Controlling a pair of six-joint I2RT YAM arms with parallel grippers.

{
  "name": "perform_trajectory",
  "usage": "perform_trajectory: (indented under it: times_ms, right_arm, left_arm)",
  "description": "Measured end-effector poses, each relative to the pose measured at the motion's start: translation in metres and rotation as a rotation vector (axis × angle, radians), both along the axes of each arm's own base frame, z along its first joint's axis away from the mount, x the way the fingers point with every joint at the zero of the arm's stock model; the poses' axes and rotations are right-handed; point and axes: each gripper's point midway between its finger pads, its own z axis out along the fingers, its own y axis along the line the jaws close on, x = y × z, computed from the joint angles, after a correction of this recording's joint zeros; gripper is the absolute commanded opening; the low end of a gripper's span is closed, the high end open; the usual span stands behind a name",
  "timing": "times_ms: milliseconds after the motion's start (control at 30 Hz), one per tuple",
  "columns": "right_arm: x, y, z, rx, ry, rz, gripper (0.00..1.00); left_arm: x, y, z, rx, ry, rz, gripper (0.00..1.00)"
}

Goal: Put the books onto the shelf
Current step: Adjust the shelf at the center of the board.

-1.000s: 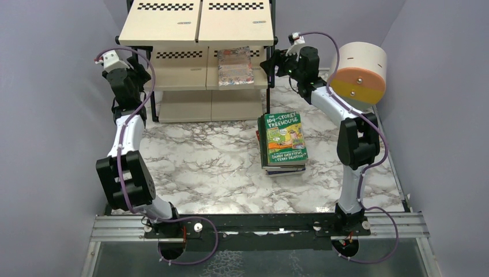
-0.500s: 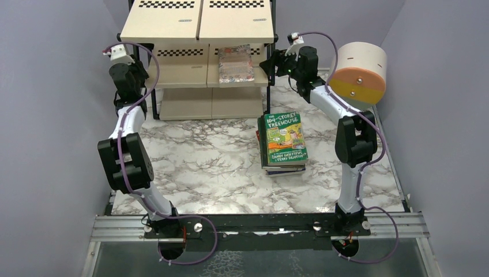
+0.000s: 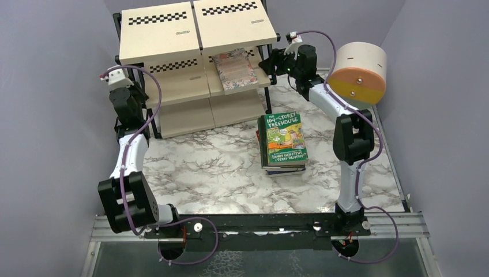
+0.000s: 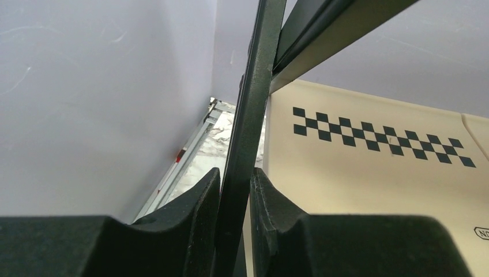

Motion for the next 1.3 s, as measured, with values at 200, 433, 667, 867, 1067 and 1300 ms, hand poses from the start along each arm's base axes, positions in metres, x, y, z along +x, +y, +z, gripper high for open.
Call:
perform_trajectory:
  times_ms: [200,433,667,867,1067,1300]
  right_arm:
    - [0.002,0.004,0.001,0.002,-0.002,0.017,0.64]
    - [0.009,0.01,0.005,0.005,-0.001,0.038,0.66]
    - [0.008,0.011,0.002,0.0,0.009,0.04,0.76]
    - [0.001,0.006,-0.004,0.0,0.013,0.023,0.83]
    - [-0.019,-0.004,-0.001,-0.008,0.021,0.004,0.88]
    - [-0.034,-0.014,0.013,-0.026,0.004,-0.022,0.89]
  left_arm:
    - [-0.012,0.0,0.0,0.001,0.019,0.016,0.01]
    - [-0.013,0.0,0.0,0.006,0.037,0.019,0.18]
    - [-0.016,0.008,-0.009,-0.016,0.097,0.06,0.52]
    - [-0.027,0.009,-0.031,-0.058,0.185,0.081,0.54]
    - [-0.055,-0.001,-0.025,-0.085,0.179,0.085,0.55]
    - [-0.08,-0.008,-0.001,-0.074,0.144,0.085,0.56]
